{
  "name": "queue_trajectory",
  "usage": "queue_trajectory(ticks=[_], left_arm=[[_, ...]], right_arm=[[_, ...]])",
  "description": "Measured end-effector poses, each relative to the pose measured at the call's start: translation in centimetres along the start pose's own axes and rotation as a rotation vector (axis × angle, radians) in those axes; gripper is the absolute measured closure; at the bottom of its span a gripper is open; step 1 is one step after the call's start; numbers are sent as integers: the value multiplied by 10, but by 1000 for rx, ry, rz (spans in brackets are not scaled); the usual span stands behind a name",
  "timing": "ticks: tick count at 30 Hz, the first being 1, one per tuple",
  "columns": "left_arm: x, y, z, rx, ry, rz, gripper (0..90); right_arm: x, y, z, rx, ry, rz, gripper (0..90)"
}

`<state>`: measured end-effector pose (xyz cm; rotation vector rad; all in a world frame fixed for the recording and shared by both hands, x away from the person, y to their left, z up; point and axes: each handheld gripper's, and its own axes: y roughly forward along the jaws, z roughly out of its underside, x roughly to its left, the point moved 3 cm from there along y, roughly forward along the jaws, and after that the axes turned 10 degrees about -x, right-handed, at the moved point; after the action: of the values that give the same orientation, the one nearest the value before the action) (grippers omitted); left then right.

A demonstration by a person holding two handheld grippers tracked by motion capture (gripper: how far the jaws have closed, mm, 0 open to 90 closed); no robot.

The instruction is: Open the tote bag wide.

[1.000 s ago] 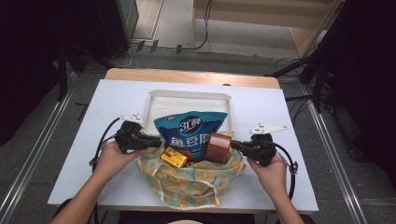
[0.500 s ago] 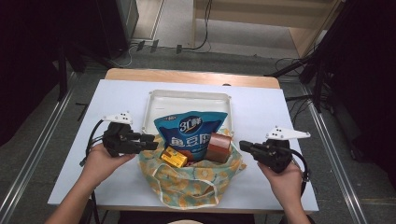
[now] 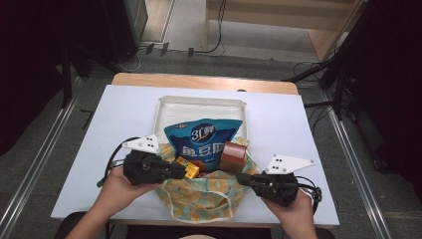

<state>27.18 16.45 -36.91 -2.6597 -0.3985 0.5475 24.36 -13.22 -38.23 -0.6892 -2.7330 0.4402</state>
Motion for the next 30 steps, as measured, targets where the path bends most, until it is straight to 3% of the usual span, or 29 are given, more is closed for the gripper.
queue_trajectory(ticks=[7,10,14,20,22,27,30], left_arm=[[-3,29,-2,13,13,45,751],[-3,40,-1,19,-1,52,710],[-6,47,3,35,3,52,678],[-5,59,12,72,4,17,647],[-4,61,15,90,7,12,680],[-5,65,24,139,4,53,900],[-9,60,26,127,-15,74,900]], right_arm=[[-2,9,0,12,-6,-12,899],[-3,8,1,9,-2,-10,898],[-3,7,1,5,2,-11,892],[-2,8,2,3,1,-17,881],[-1,8,2,6,1,-17,875],[-1,10,2,1,-2,-21,874],[0,9,2,1,-3,-19,873]])
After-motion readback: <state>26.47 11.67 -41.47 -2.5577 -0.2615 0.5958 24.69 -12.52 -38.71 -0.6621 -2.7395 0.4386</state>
